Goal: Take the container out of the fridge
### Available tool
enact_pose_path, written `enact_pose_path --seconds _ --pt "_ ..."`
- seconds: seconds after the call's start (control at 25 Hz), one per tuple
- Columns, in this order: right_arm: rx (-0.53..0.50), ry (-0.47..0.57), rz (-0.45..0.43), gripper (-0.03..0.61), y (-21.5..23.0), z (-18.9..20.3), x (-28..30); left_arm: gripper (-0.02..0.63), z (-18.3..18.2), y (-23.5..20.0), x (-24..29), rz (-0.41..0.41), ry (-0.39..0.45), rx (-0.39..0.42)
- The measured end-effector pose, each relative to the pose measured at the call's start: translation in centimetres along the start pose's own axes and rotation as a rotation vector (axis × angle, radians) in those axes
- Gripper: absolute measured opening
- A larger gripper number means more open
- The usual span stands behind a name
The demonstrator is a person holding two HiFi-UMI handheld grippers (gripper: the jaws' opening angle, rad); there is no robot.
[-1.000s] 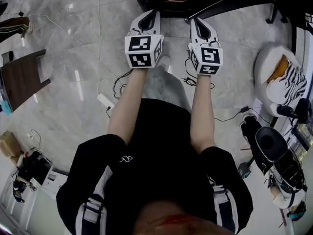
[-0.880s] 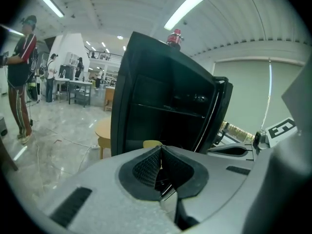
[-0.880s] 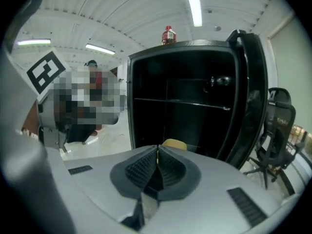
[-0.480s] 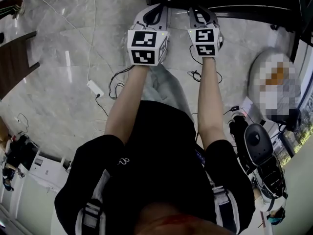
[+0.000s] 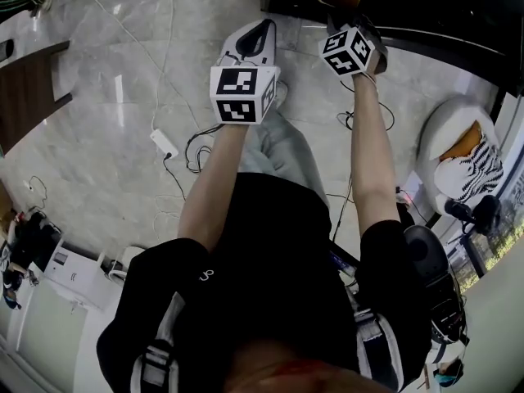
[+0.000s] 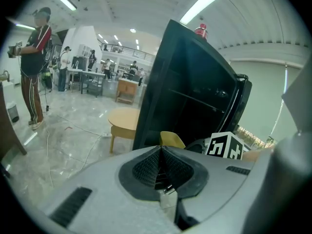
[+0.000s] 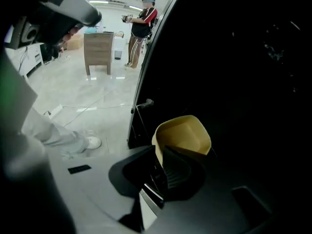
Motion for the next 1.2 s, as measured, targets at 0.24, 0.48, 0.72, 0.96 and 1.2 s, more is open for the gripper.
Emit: enact_pose_path --seconds 0.24,0.48,0.72,0.96,1.2 --pt "-0.111 -0.070 -0.013 0.017 -0.1 0.0 2.1 0.009 0.2 -1.8 -0.5 -0.029 -0.011 -0.010" --pt "-0.225 -0.117 -0.008 0.017 0.3 -0.1 2.9 0.009 0.1 -1.7 -0.9 -0.023 -0.011 -0.010" --pt "-0.273 -0.154 -0.015 0.017 0.2 0.5 3.7 0.009 0.6 -1.8 -1.3 -0.020 -0.014 -0.012" --pt "-0.010 -0.075 0.014 0.012 0.8 -0.6 0.8 0.009 0.4 -1.7 -2.4 -0.021 -0.008 -0.019" --pt "0.437 0.153 -0.014 0.012 -0.4 -1.7 -4.5 0.009 0.2 0.1 -3.4 -0.010 0.012 -0.017"
Point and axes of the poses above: the fingertips, and each gripper's own axes: x forward along the fingers, y to its right, z out of its underside, the point moved 2 cm from there along -x, backward along the fingers, and after that the axes turned 4 degrees about -x, right-handed, at the moved point
